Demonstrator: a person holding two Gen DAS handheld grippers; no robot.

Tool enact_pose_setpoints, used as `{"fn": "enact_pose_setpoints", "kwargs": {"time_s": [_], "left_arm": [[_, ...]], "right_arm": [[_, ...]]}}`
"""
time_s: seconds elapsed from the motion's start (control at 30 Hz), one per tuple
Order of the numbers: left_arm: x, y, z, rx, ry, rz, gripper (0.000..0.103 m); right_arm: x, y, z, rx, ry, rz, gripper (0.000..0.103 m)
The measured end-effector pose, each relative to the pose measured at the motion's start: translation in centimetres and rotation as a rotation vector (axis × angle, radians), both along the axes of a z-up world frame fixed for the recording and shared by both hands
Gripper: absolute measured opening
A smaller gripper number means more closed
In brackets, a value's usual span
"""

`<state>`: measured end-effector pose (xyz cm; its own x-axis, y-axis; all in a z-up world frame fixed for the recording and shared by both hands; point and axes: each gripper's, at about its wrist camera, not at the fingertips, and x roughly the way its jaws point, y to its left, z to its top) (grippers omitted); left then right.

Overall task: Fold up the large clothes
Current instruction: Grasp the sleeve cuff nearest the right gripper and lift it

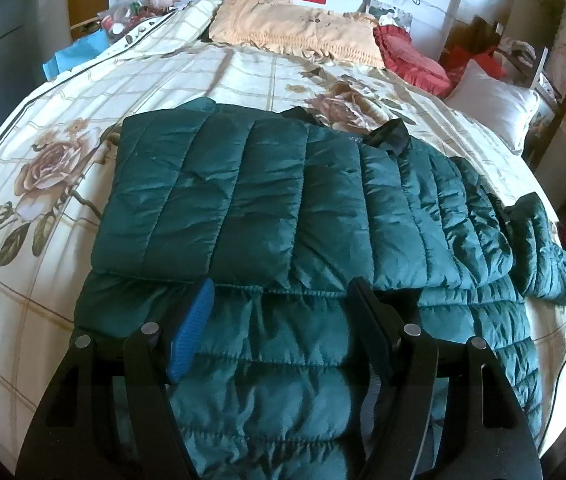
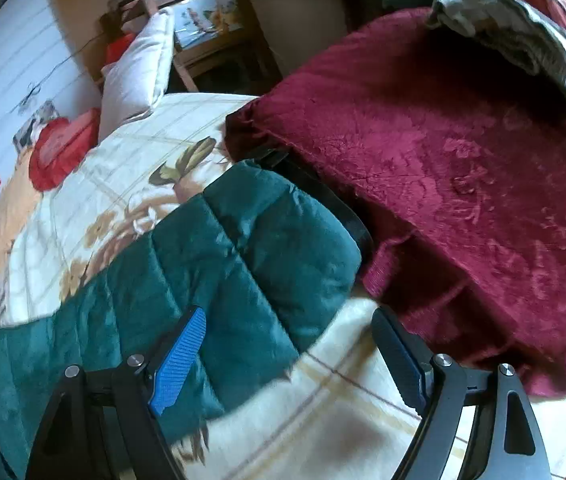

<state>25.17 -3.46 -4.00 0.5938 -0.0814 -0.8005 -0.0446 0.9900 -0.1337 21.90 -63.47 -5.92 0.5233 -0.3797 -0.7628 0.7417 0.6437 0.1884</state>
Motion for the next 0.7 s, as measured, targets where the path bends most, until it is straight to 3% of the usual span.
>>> {"fn": "enact_pose_setpoints", "kwargs": {"time_s": [0.1,0.13,0.17,0.37,0.7], "left_arm": [[0.1,0.0,-0.2,0.009,0.006,-0.001,0.069],[0.1,0.1,-0.2,0.01,0.008,-0.001,0.069],[0.1,0.1,-0.3,0.012,0.01,-0.002,0.069],[0.0,0.0,-0.7,0.014,0.018,-0.006,0.069],[-0.5,-0.2,-0.3,-0.004,0.004,-0.018,0.069]], "right_arm": [[0.8,-0.4,-0.1,-0.011,-0.004,-0.013,0.083],[1.3,-0.4,-0.1,-0.021,-0.002,-0.01,0.077],[1.7,-0.4,-0.1,-0.033,0.0,-0.002,0.062],[1.3,0.1,0.9,-0.06,-0.037,0.024,0.021],[-1.1,6.1,6.8,-0.154,-0.169,0.217,0.015]]}}
